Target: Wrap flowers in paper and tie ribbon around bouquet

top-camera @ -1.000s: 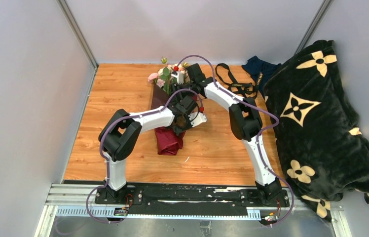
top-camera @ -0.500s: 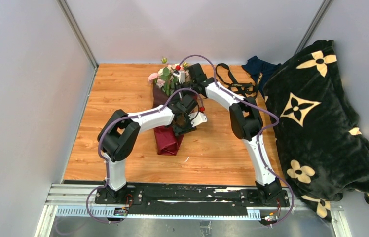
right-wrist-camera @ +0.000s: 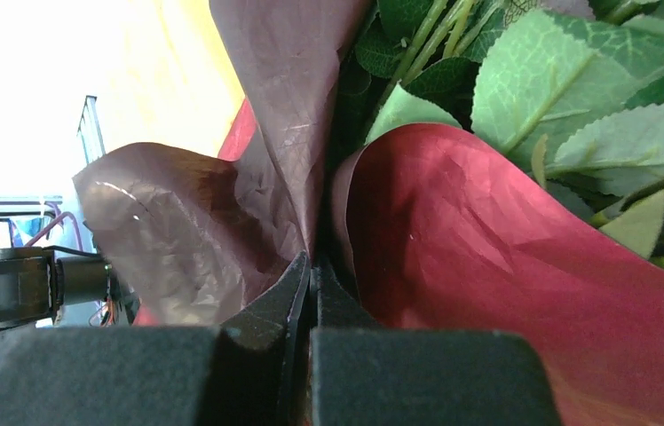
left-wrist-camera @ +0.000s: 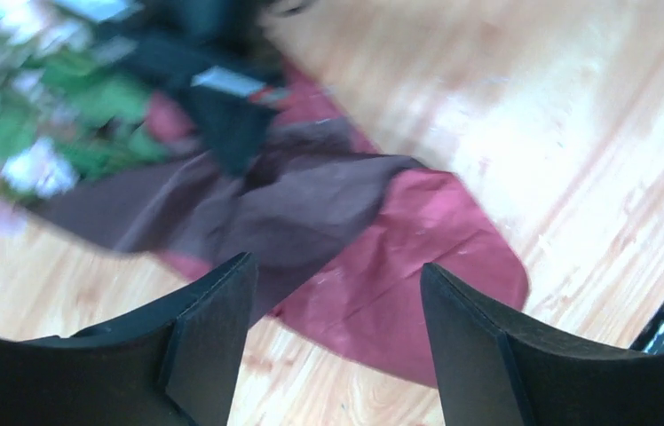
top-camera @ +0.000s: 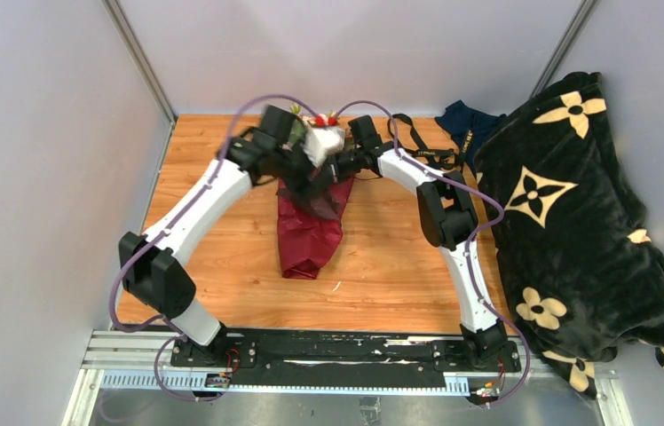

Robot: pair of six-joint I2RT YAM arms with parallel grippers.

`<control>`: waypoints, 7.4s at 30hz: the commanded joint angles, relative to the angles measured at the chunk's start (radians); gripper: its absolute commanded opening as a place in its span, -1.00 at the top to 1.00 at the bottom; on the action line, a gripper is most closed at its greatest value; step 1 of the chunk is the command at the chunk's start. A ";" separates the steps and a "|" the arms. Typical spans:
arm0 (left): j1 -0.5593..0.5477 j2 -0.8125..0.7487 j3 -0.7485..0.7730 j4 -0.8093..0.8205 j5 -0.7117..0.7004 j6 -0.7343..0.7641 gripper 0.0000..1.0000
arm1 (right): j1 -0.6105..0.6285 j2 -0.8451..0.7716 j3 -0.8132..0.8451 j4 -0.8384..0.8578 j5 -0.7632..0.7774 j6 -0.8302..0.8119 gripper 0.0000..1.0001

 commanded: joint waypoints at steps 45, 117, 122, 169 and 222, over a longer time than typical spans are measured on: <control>0.248 0.340 0.227 0.050 0.277 -0.332 1.00 | -0.071 -0.490 -0.446 0.113 0.295 -0.082 -0.05; -0.304 0.154 -0.475 0.190 -0.145 0.219 0.78 | -0.018 -0.413 -0.910 0.593 0.454 0.276 1.00; -0.380 0.117 -0.579 0.141 -0.065 0.260 0.76 | -0.018 -0.429 -0.890 0.553 0.468 0.248 1.00; -0.270 -0.054 -0.437 0.098 -0.070 0.257 0.63 | -0.015 -0.416 -0.806 0.483 0.421 0.236 1.00; -0.250 0.014 -0.312 -0.058 0.221 0.320 0.22 | 0.128 -0.400 -0.978 0.338 0.253 0.023 1.00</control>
